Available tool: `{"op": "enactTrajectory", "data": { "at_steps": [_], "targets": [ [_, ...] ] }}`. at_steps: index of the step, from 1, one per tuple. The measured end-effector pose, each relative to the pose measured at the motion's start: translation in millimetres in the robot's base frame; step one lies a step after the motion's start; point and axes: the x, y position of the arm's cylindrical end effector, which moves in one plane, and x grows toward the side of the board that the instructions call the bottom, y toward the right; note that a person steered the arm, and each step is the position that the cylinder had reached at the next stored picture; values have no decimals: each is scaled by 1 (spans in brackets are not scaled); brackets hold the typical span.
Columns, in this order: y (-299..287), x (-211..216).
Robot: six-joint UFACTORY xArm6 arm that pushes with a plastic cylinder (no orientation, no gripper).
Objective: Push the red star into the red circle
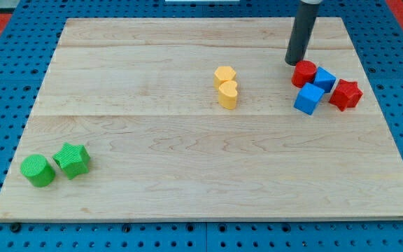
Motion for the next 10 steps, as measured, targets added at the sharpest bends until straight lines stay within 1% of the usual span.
{"op": "enactTrajectory", "data": {
  "at_steps": [1,2,3,4,5,7,8,9,10],
  "targets": [
    [-7,-14],
    [101,16],
    [173,95],
    [111,105],
    [72,96],
    [41,75],
    [83,75],
    [142,76],
    [156,76]
  ]
}}
